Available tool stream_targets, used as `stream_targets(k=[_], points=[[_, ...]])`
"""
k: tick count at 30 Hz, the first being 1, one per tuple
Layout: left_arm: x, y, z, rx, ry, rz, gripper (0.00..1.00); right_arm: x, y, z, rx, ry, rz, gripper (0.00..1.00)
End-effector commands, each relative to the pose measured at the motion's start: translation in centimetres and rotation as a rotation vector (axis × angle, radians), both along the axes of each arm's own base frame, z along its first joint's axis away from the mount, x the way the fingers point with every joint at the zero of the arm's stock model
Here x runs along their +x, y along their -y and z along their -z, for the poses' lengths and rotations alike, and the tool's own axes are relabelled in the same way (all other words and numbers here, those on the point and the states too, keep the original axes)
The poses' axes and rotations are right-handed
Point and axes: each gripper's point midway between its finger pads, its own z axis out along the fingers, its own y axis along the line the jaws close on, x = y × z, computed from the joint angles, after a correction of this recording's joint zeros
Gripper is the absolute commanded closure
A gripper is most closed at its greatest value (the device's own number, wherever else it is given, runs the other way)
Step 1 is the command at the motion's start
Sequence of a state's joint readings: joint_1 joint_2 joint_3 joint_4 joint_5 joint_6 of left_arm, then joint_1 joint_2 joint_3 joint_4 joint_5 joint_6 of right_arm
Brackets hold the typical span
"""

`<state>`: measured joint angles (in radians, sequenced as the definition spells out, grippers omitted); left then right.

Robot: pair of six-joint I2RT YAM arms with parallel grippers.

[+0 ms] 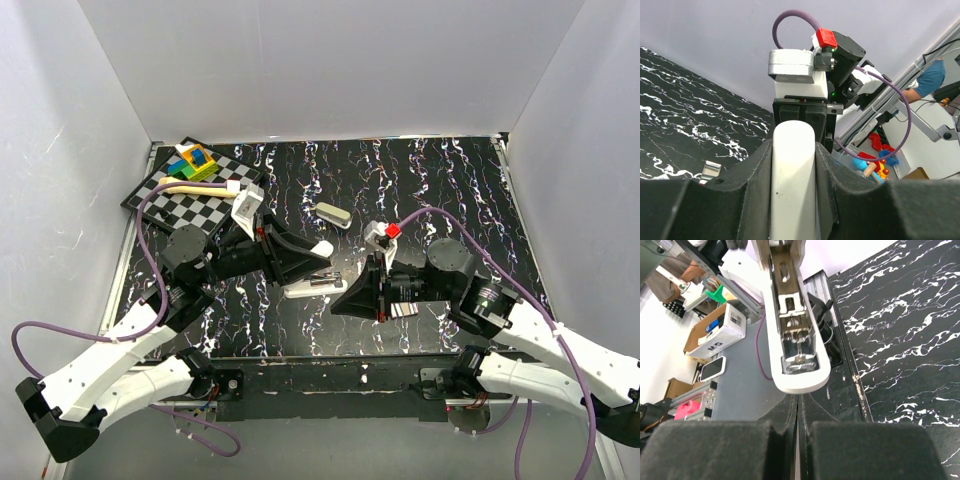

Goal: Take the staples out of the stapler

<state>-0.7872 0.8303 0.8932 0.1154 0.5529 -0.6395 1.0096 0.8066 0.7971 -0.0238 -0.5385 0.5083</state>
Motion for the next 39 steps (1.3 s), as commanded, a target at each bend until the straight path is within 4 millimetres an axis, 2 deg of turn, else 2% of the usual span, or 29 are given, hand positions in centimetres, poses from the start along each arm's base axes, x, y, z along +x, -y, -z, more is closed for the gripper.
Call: stream_targets(k=[1, 10, 11, 27, 35, 39], points=[[-0.8, -0.1, -0.9, -0.039, 0.019, 0.045, 1.0, 0.6, 0.0, -4.7, 0.122, 0.102, 0.037, 0.99], [-1.5, 0.2, 0.0, -0.03, 0.011, 0.094, 1.0, 1.0, 0.6, -7.8, 0.167, 0.198, 0.065, 0.99], [-1.6, 0.2, 0.3, -0.026, 0.004, 0.103, 1.0, 1.0, 0.6, -7.6, 0.148, 0.195, 0.067, 0.99], [-3.5, 0.8, 2.0, 0.009, -0.006, 0.248, 1.0, 1.7, 0.1, -11.0, 0.178, 0.296, 0.067, 0.99], [-4.8, 1.3, 2.8, 0.036, -0.033, 0.372, 1.0, 1.8, 0.0, -12.0, 0.181, 0.347, 0.063, 0.99], [-5.7, 1.3, 3.0, 0.051, -0.035, 0.427, 0.96, 1.9, 0.1, -12.3, 0.171, 0.375, 0.062, 0.99]])
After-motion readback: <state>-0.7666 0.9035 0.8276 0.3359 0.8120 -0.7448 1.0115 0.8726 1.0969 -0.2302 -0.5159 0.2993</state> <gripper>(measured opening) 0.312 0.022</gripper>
